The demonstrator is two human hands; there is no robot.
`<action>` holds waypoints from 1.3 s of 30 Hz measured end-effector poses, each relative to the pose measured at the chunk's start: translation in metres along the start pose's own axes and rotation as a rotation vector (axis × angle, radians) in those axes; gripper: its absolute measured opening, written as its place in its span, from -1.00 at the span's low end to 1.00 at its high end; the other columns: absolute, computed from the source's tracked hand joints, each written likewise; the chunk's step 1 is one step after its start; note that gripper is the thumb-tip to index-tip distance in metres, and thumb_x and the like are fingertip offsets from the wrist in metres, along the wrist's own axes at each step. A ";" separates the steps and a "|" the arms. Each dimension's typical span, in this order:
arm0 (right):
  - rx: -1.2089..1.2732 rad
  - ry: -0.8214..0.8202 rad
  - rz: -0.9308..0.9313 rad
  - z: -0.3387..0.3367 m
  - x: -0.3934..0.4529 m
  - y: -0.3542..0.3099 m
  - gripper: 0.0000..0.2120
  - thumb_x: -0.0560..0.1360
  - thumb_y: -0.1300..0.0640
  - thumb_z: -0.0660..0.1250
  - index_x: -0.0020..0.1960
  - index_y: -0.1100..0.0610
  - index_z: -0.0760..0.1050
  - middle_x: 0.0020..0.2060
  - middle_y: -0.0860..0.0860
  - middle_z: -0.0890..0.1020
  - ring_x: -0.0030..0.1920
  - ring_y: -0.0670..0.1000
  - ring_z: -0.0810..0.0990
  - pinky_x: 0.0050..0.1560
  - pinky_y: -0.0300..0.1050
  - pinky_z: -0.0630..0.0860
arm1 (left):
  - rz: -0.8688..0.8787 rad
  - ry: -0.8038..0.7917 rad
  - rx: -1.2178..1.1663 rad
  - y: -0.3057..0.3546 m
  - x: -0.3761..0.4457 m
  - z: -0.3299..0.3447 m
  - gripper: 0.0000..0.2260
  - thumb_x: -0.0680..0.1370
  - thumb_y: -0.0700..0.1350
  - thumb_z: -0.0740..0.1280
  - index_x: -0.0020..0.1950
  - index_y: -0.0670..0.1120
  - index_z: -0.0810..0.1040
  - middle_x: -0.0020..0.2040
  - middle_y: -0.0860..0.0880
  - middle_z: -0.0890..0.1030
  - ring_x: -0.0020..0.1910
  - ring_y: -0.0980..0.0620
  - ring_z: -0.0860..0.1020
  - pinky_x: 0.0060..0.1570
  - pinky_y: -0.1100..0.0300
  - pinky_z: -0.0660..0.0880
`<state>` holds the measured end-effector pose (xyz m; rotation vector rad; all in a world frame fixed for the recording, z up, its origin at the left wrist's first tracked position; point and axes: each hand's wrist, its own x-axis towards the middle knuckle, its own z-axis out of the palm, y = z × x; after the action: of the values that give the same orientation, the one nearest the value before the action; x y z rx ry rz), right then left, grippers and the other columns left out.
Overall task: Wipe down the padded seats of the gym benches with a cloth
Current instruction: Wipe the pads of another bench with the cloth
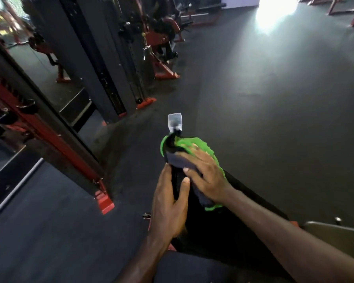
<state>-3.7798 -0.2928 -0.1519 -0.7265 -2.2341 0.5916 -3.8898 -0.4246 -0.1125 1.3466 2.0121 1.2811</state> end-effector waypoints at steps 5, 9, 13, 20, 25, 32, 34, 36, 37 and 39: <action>0.007 0.027 0.450 -0.001 0.028 -0.002 -0.64 0.63 -0.17 0.20 0.28 -0.03 0.58 0.22 -0.07 0.63 0.32 0.08 0.56 0.34 0.01 0.43 | -0.043 0.007 -0.010 0.004 -0.004 -0.002 -0.42 0.63 0.18 0.24 0.61 0.01 0.28 0.56 0.14 0.35 0.52 0.24 0.30 0.47 0.33 0.23; -0.009 -0.069 -0.075 0.001 0.023 -0.001 -0.61 0.59 -0.11 0.27 0.34 0.01 0.60 0.35 -0.05 0.60 0.43 0.06 0.49 0.49 0.07 0.33 | -0.010 0.019 -0.027 0.003 0.000 -0.002 -0.48 0.54 0.18 0.29 0.47 0.04 0.42 0.36 0.18 0.52 0.35 0.21 0.49 0.28 0.32 0.41; 0.026 -0.062 0.360 -0.003 0.048 -0.010 -0.49 0.52 -0.29 0.19 0.32 -0.05 0.59 0.19 -0.14 0.63 0.33 0.04 0.56 0.34 0.01 0.44 | -0.057 0.020 -0.016 0.004 -0.004 -0.003 -0.19 0.45 0.31 0.21 0.65 0.01 0.18 0.61 0.15 0.24 0.55 0.27 0.21 0.47 0.43 0.14; -0.055 -0.124 -0.087 -0.005 0.032 -0.003 -0.56 0.59 -0.16 0.26 0.30 0.10 0.61 0.27 -0.01 0.63 0.38 0.06 0.52 0.45 0.08 0.35 | -0.027 0.098 -0.052 0.003 -0.008 -0.004 -0.24 0.48 0.13 0.18 0.67 -0.03 0.09 0.66 0.10 0.09 0.62 0.25 0.04 0.57 0.30 0.01; -0.045 -0.103 -0.069 0.003 0.016 -0.024 -0.53 0.56 -0.19 0.26 0.29 0.08 0.64 0.29 -0.05 0.63 0.44 0.08 0.49 0.51 0.15 0.26 | -0.050 0.105 -0.094 0.002 -0.011 -0.003 -0.25 0.47 0.14 0.15 0.66 -0.02 0.14 0.64 0.11 0.16 0.61 0.24 0.10 0.59 0.17 0.09; 0.078 0.033 0.189 0.006 0.044 -0.014 -0.62 0.46 -0.12 0.30 0.12 0.06 0.69 0.12 -0.04 0.69 0.19 0.06 0.63 0.25 0.16 0.51 | -0.079 0.032 -0.026 0.009 -0.007 -0.005 -0.17 0.42 0.18 0.15 0.68 0.04 0.04 0.66 0.11 0.08 0.61 0.25 0.04 0.57 0.29 0.03; 0.045 0.053 0.169 0.012 0.030 -0.019 -0.60 0.49 -0.11 0.29 0.19 0.06 0.68 0.18 -0.01 0.67 0.25 0.09 0.61 0.33 0.18 0.47 | -0.066 0.057 0.009 0.009 -0.010 -0.006 -0.19 0.42 0.20 0.09 0.68 0.05 0.07 0.67 0.13 0.00 0.61 0.27 -0.03 0.56 0.29 -0.03; 0.064 0.014 0.004 0.007 0.000 -0.010 -0.54 0.59 -0.08 0.28 0.39 0.14 0.57 0.40 0.09 0.56 0.48 0.12 0.45 0.55 0.13 0.27 | -0.013 0.035 0.046 0.008 -0.010 -0.006 -0.22 0.44 0.18 0.08 0.67 0.04 0.10 0.66 0.16 0.01 0.62 0.24 -0.03 0.59 0.24 -0.02; 0.061 -0.011 -0.014 0.003 -0.009 0.000 -0.48 0.63 -0.10 0.24 0.47 0.18 0.48 0.48 0.12 0.48 0.54 0.13 0.37 0.59 0.07 0.19 | 0.014 0.009 0.071 0.007 -0.008 -0.006 -0.23 0.45 0.17 0.09 0.67 0.05 0.08 0.66 0.16 0.02 0.63 0.21 -0.03 0.59 0.24 -0.03; 0.070 -0.018 0.203 -0.003 -0.016 0.020 -0.35 0.62 -0.22 0.18 0.51 0.24 0.42 0.48 0.15 0.47 0.54 0.15 0.37 0.55 -0.11 0.16 | 0.058 -0.082 0.163 0.008 -0.005 -0.004 -0.21 0.46 0.20 0.08 0.68 0.07 -0.01 0.67 0.17 -0.02 0.64 0.21 -0.07 0.56 0.31 -0.10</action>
<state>-3.7619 -0.2881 -0.1697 -0.9223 -2.1588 0.7732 -3.8863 -0.4304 -0.1047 1.5163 2.0719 1.0861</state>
